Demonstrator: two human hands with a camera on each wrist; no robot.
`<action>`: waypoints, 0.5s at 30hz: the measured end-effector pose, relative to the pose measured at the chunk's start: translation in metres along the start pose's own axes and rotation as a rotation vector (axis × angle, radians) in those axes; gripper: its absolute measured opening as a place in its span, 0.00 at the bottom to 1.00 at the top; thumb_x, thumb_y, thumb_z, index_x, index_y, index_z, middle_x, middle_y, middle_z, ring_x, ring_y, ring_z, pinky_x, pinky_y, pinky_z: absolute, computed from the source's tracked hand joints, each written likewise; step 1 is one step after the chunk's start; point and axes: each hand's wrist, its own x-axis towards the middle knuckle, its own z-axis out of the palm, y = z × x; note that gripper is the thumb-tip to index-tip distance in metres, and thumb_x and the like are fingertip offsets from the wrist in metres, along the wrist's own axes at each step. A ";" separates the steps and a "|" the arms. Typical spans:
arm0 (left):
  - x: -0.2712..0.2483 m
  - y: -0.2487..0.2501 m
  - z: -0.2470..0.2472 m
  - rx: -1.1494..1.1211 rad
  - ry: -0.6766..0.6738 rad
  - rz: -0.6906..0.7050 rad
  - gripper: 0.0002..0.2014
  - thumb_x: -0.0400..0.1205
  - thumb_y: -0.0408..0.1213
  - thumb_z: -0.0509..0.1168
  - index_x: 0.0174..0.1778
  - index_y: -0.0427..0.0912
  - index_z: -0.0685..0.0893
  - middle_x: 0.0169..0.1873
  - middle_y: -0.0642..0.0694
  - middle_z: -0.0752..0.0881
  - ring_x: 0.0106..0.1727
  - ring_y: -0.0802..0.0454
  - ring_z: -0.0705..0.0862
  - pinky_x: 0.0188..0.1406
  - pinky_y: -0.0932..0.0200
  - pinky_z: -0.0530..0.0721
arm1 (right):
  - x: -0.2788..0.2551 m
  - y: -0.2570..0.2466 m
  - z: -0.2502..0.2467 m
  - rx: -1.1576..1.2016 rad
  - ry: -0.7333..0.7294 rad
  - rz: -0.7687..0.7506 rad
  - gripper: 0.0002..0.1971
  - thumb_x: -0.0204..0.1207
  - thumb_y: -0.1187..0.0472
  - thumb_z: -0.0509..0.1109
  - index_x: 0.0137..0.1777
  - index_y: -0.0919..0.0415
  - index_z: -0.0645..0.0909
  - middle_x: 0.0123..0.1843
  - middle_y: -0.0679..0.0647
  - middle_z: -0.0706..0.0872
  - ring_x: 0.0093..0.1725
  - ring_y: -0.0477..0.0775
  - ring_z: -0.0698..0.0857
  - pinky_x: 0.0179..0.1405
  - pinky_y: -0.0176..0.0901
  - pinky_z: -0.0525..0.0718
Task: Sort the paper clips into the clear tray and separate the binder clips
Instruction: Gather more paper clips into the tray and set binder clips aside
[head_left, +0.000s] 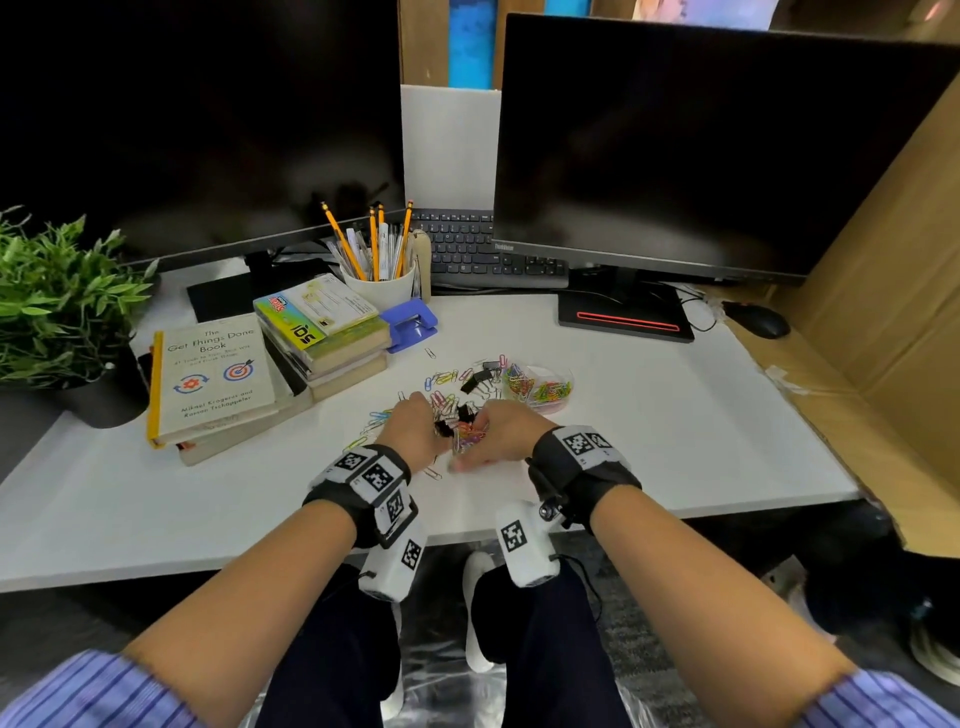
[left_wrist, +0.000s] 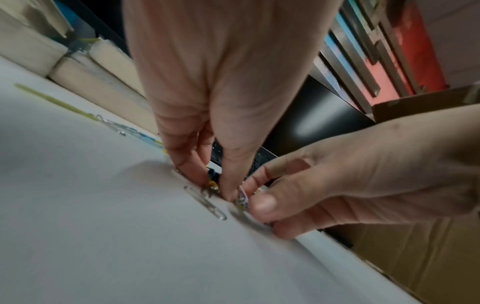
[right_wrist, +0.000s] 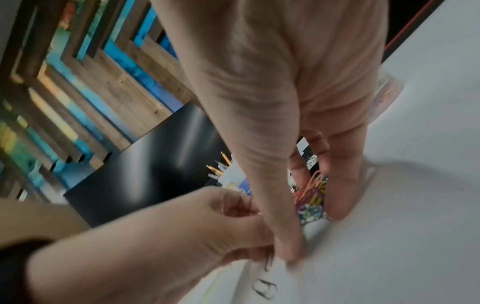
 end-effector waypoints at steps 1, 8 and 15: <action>0.001 0.000 0.001 -0.005 -0.015 -0.001 0.27 0.76 0.41 0.73 0.66 0.31 0.72 0.63 0.35 0.79 0.65 0.41 0.78 0.56 0.54 0.77 | -0.001 -0.001 0.001 -0.006 0.017 0.001 0.23 0.66 0.52 0.81 0.55 0.67 0.82 0.48 0.58 0.84 0.46 0.53 0.80 0.32 0.38 0.73; 0.007 -0.003 -0.005 -0.013 -0.069 -0.034 0.35 0.70 0.39 0.77 0.69 0.32 0.68 0.66 0.35 0.72 0.68 0.40 0.75 0.64 0.52 0.75 | 0.011 -0.016 0.006 -0.165 0.104 -0.065 0.15 0.70 0.62 0.74 0.56 0.65 0.83 0.51 0.60 0.86 0.52 0.58 0.84 0.40 0.39 0.76; 0.010 0.005 -0.014 0.148 -0.113 -0.053 0.32 0.75 0.47 0.72 0.69 0.30 0.72 0.69 0.34 0.73 0.70 0.40 0.73 0.67 0.52 0.74 | 0.016 -0.011 0.000 -0.125 0.092 -0.051 0.07 0.72 0.69 0.68 0.48 0.69 0.84 0.47 0.63 0.90 0.51 0.62 0.89 0.49 0.45 0.84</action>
